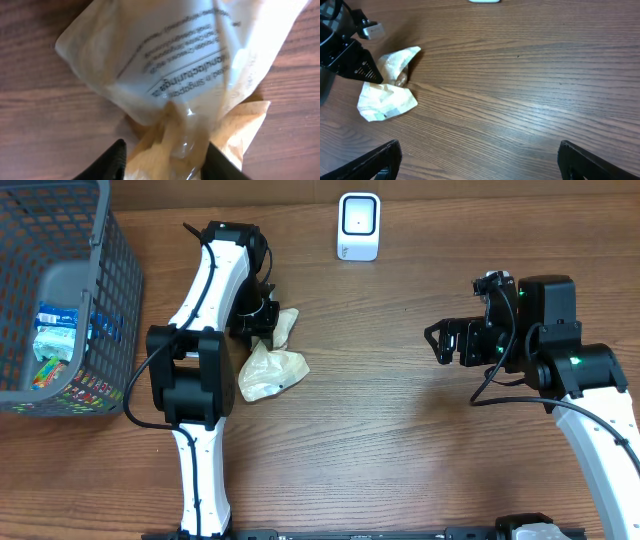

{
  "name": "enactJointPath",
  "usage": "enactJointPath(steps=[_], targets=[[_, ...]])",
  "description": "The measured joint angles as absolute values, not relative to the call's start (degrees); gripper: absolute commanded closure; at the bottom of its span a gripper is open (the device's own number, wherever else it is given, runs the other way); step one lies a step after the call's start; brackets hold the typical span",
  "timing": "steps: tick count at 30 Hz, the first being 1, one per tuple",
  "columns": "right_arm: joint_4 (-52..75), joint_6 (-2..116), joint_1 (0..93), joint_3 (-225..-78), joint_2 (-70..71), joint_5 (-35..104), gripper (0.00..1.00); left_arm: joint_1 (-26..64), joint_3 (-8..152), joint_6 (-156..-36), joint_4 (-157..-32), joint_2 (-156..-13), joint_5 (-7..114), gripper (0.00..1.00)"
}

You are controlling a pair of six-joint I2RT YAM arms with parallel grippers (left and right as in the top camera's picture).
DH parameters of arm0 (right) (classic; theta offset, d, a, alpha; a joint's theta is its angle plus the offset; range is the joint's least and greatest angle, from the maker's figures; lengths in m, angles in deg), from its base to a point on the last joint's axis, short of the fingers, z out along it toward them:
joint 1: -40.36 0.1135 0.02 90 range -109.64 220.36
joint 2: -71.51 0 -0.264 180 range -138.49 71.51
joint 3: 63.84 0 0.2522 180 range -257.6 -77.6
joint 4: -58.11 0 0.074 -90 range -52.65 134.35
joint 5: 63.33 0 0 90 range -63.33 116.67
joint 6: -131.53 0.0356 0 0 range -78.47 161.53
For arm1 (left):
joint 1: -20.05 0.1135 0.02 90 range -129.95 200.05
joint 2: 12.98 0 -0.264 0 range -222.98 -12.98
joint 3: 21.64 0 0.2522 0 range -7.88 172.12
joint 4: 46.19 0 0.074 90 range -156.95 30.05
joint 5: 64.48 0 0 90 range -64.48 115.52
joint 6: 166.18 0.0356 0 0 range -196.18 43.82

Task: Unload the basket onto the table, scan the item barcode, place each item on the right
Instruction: 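Carry the pastry bag out and drop it on the table center, then reach into the basket and grasp the colorful gummy candy bag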

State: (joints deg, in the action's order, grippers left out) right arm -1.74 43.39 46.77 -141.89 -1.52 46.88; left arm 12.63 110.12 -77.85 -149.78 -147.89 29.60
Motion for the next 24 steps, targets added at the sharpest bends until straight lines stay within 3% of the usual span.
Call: enactJointPath(steps=[6,13,15,17,24], targets=[[-1.17,43.35,46.79,-141.91,-1.52,46.88,0.00,12.63,116.61,-77.87,-156.73,-147.92,29.21,0.55],[-1.43,43.42,46.79,-141.91,-1.52,47.45,0.00,12.63,130.23,-78.33,-156.62,-144.27,30.89,0.53],[-1.11,43.42,46.79,-141.91,-1.52,47.97,0.00,12.63,133.66,-78.85,-156.51,-141.29,31.15,0.33],[-0.71,43.44,46.79,-141.91,-1.52,48.52,0.00,12.63,136.59,-79.53,-156.33,-137.47,31.37,0.24],[-0.19,44.18,46.77,-141.91,-1.52,49.19,0.00,14.94,142.75,-80.32,-155.94,-121.32,29.75,0.22]])
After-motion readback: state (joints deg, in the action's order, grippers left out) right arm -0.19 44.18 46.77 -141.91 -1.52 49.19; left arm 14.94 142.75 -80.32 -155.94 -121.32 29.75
